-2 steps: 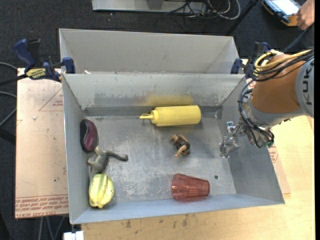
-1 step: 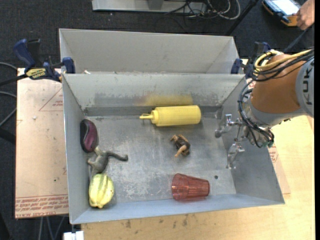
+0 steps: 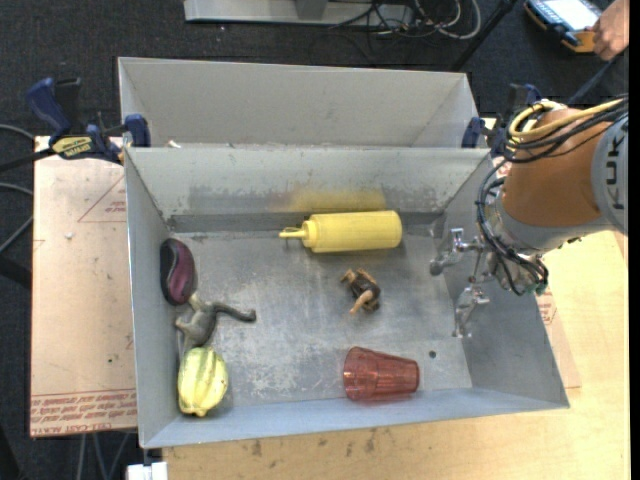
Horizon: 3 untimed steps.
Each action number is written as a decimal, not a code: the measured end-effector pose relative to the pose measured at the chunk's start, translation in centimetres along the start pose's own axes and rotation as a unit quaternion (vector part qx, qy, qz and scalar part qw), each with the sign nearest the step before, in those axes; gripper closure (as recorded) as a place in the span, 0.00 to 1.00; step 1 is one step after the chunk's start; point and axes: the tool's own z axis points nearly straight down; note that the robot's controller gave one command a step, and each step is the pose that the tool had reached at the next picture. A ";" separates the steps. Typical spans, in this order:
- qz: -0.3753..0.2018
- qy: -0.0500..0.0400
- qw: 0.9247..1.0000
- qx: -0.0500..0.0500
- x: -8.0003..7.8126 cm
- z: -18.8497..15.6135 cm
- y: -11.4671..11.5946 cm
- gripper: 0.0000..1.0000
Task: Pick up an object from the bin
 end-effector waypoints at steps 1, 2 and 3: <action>-0.012 -0.003 1.000 0.003 -4.3 2.4 3.3 0.00; -0.005 0.000 1.000 -0.002 -4.7 4.3 6.6 0.00; -0.026 0.001 1.000 0.001 -5.9 4.8 9.7 0.00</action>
Offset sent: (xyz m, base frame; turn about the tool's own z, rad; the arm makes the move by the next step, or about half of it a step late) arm -0.0205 0.0656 -0.0522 0.0643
